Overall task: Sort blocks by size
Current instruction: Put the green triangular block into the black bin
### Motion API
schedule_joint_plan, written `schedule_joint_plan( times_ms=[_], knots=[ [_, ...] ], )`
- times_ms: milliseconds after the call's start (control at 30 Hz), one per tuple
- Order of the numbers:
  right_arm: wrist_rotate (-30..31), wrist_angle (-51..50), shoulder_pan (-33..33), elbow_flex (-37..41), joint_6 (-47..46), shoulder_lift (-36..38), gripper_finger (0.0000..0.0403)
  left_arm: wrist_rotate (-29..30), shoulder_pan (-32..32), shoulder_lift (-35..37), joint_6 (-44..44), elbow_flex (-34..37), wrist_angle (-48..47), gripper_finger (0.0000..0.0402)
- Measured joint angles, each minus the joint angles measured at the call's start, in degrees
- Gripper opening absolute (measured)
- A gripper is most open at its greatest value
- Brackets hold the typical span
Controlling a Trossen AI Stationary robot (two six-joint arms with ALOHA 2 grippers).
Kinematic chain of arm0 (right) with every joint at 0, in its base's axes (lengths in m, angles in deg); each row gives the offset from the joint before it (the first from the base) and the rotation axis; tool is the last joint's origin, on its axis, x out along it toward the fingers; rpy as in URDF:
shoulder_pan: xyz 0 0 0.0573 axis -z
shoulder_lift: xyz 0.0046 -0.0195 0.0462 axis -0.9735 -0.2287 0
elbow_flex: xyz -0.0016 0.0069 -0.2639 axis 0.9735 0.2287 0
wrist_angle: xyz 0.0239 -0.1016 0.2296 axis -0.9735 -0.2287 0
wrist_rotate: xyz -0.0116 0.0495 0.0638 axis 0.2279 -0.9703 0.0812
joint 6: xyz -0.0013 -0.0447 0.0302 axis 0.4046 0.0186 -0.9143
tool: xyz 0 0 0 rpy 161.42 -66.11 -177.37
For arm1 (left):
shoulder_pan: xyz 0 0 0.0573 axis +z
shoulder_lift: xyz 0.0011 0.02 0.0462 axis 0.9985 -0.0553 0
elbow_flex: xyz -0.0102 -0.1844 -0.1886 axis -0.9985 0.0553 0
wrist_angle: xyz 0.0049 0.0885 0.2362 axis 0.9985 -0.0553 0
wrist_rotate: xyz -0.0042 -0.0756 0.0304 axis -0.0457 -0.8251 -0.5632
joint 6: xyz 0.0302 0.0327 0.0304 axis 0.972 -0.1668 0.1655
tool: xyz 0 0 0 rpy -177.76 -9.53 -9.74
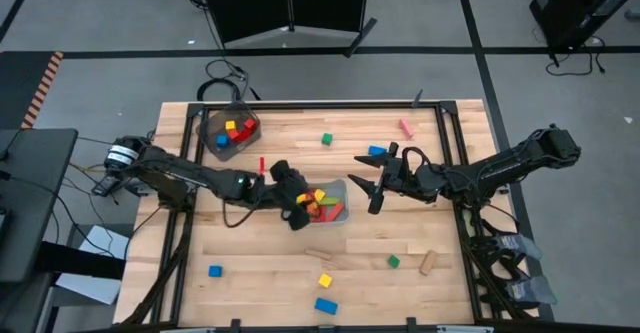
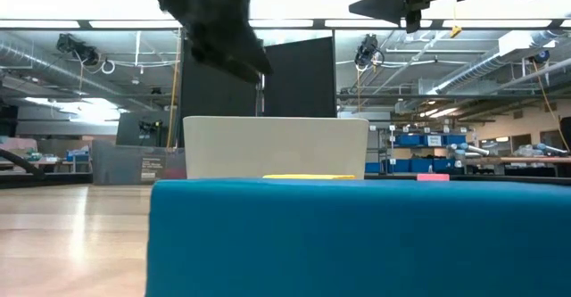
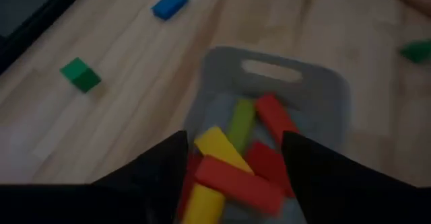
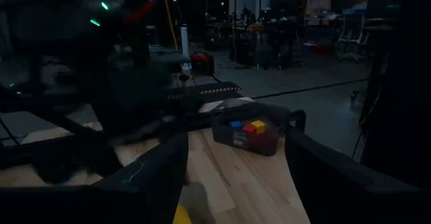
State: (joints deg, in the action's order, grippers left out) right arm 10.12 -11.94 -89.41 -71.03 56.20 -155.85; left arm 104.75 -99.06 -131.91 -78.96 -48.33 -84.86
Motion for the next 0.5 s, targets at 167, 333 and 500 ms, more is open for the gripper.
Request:
schedule_joint_plan(
  times_ms=[167, 333, 500],
  knots=[
    [-0.1, -1.6, -0.3, 0.0, -0.7, 0.0, 0.0256, -0.2, -4.5, 5.5, -4.0, 0.0, -12.4, 0.0247],
    [-0.4, -1.2, -0.3, 0.0, -0.8, -1.1, 0.0258, 0.1, -9.5, 10.3, -10.6, 0.0, -20.3, 0.0236],
    [-3.2, -2.3, 0.0, 0.0, -2.8, -4.1, 0.0260, 4.3, -15.0, 14.3, -14.9, 0.0, -22.7, 0.0229]
  ],
)
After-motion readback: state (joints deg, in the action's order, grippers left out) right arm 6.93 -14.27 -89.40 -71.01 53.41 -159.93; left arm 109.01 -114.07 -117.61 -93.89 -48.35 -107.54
